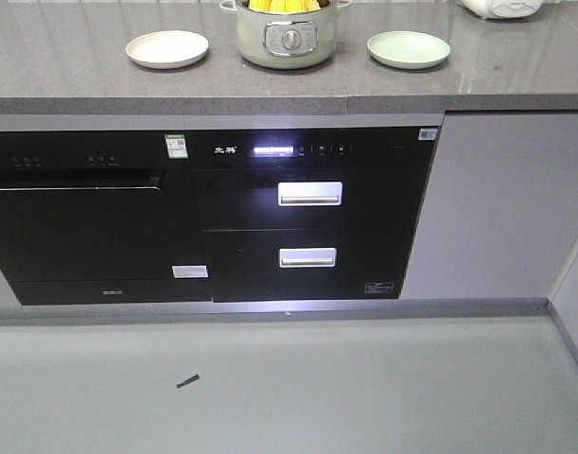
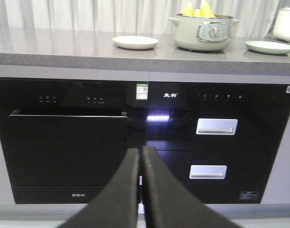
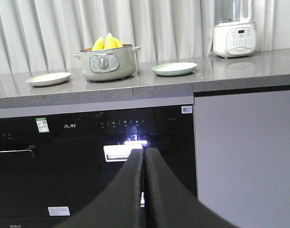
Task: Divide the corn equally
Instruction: 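Drive the base toward the counter with the pot and plates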
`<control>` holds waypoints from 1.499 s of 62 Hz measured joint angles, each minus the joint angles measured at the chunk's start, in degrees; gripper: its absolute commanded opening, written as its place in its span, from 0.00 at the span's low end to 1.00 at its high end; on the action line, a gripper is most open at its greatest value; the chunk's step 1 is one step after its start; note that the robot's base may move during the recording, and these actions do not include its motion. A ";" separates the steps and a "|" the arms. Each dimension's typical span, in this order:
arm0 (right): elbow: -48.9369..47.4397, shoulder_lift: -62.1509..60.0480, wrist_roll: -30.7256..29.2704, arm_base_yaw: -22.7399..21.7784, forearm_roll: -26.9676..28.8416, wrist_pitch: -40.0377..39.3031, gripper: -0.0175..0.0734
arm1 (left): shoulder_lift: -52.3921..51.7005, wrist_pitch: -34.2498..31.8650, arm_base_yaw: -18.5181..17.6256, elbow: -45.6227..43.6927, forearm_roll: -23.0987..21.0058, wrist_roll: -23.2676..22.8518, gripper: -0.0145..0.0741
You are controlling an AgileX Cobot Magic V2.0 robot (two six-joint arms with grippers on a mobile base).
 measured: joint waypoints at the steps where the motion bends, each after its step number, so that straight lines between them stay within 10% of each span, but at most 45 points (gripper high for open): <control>1: 0.00 0.00 0.00 0.00 0.00 0.00 0.19 | 0.00 0.00 0.00 0.00 0.00 0.00 0.16; 93: 0.00 0.00 0.00 0.00 0.00 0.00 0.19 | 0.00 0.00 0.00 0.00 0.00 0.00 0.16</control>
